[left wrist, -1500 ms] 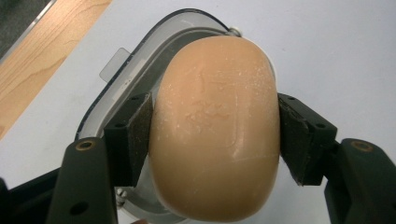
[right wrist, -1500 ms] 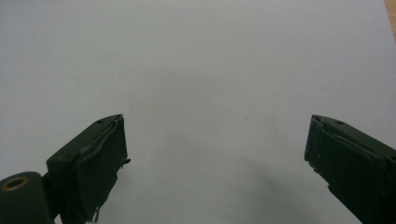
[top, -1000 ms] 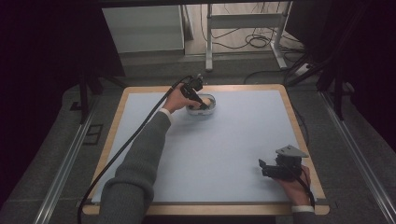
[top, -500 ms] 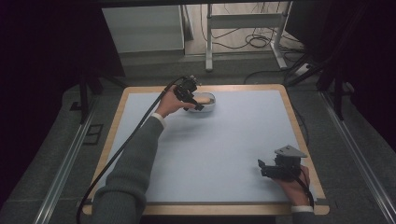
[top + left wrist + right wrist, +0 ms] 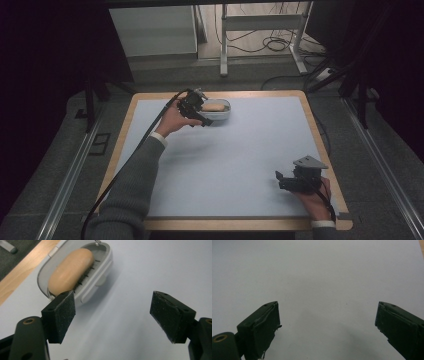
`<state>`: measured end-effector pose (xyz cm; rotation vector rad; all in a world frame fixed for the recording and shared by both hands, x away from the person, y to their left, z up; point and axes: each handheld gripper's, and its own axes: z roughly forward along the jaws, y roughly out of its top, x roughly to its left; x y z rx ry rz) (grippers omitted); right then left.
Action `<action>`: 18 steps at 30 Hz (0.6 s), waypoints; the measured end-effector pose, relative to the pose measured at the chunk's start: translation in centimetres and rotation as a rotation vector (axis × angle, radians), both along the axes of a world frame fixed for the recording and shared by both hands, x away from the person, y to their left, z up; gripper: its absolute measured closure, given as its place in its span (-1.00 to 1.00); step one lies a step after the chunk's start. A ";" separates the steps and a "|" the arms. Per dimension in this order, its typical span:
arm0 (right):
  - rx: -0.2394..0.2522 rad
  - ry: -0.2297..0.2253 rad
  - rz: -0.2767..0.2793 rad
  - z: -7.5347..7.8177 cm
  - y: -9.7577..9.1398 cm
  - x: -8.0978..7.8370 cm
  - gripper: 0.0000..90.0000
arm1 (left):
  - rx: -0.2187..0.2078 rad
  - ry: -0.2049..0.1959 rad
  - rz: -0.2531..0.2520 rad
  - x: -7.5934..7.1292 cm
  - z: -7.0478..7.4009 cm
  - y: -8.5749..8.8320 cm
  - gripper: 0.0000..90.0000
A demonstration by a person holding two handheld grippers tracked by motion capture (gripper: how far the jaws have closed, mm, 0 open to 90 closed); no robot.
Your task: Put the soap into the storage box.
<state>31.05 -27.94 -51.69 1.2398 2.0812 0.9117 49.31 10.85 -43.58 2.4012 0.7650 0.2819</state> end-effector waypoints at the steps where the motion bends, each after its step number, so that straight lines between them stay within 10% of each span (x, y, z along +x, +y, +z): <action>1: 0.000 0.000 0.000 0.0 0.0 0.0 -0.87 | -0.007 0.000 0.002 -0.5 0.0 0.2 -0.54; 18: 0.015 -0.016 0.001 0.5 -0.2 -0.3 -0.87 | -0.097 -0.035 0.061 -8.6 -2.6 4.3 -0.60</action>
